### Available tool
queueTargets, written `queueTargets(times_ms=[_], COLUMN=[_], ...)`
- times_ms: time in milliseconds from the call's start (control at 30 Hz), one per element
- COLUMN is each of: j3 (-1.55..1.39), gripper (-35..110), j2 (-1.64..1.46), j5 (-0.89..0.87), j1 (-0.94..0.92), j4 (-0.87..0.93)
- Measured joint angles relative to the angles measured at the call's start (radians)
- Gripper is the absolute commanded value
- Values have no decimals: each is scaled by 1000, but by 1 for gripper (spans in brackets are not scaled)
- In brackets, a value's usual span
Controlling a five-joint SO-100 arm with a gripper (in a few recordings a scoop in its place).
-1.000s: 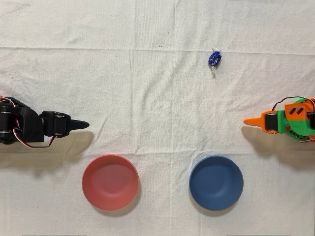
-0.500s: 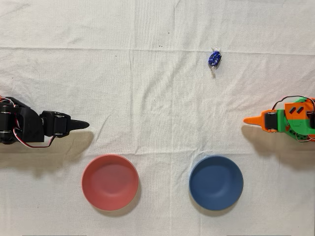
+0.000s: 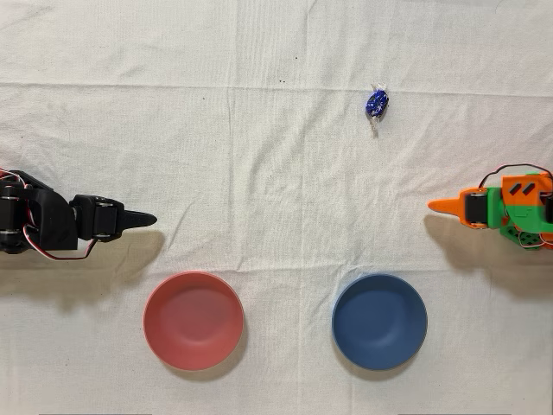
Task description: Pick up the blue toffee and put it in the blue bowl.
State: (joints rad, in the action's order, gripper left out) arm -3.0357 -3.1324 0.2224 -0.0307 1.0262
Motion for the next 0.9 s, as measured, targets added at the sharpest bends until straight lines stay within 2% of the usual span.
queueTargets(times_ms=[167,367,700,900], j3=[189,405,811,902], gripper=[0,0,0,3], j2=[149,307,684,825], j5=[-5,-121,-285,-325], j1=[-35,-54,-227,-321], j4=[-31,-29,86,86])
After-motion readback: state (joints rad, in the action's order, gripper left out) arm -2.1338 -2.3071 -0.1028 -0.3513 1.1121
